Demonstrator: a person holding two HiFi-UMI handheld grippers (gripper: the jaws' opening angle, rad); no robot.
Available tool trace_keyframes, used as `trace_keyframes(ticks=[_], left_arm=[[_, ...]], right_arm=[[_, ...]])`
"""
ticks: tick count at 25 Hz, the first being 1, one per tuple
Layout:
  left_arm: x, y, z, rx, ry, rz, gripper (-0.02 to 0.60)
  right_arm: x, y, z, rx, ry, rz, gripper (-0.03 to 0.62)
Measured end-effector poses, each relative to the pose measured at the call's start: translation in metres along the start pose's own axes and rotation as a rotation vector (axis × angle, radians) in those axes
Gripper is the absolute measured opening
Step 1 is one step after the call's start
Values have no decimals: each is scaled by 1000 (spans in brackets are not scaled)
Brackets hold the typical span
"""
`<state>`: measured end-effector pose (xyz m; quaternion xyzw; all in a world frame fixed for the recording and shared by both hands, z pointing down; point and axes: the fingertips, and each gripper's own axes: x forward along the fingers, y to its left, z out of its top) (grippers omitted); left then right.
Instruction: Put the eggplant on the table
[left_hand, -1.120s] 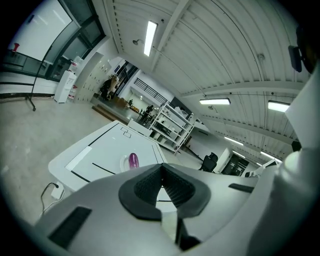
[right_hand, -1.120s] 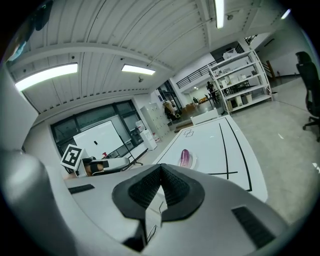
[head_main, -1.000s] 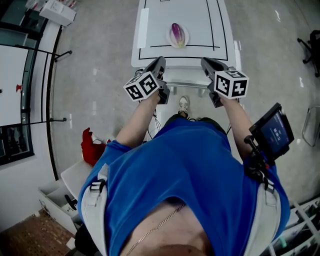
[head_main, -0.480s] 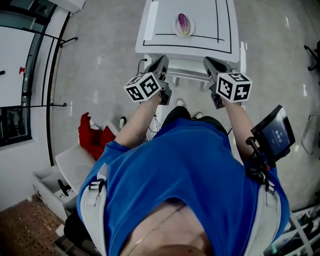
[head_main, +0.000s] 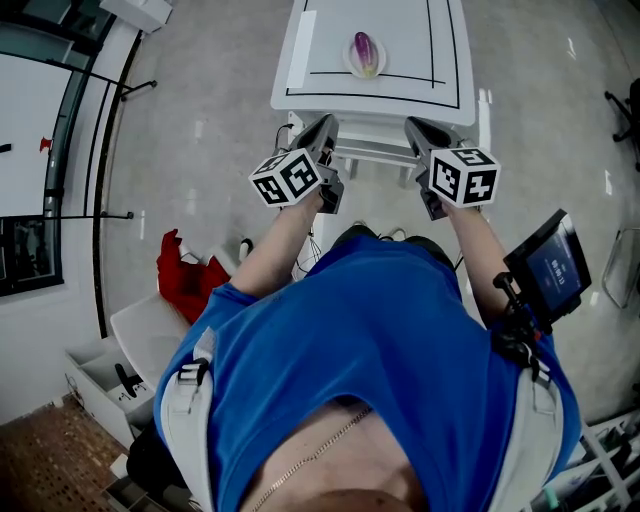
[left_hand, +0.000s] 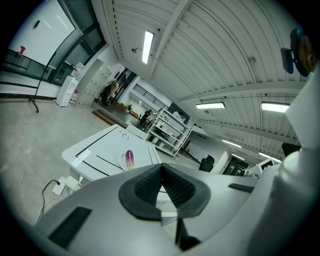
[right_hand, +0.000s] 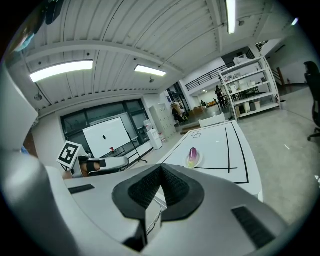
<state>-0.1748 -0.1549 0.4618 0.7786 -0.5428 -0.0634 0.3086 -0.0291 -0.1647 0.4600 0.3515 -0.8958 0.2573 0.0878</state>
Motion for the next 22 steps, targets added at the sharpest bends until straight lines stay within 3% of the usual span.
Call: trace_keyframes(ticks=[22], left_arm=[[-6,2,14,-21,-48,-7,8]], right_arm=[[4,8,5,-14,2,4,2]])
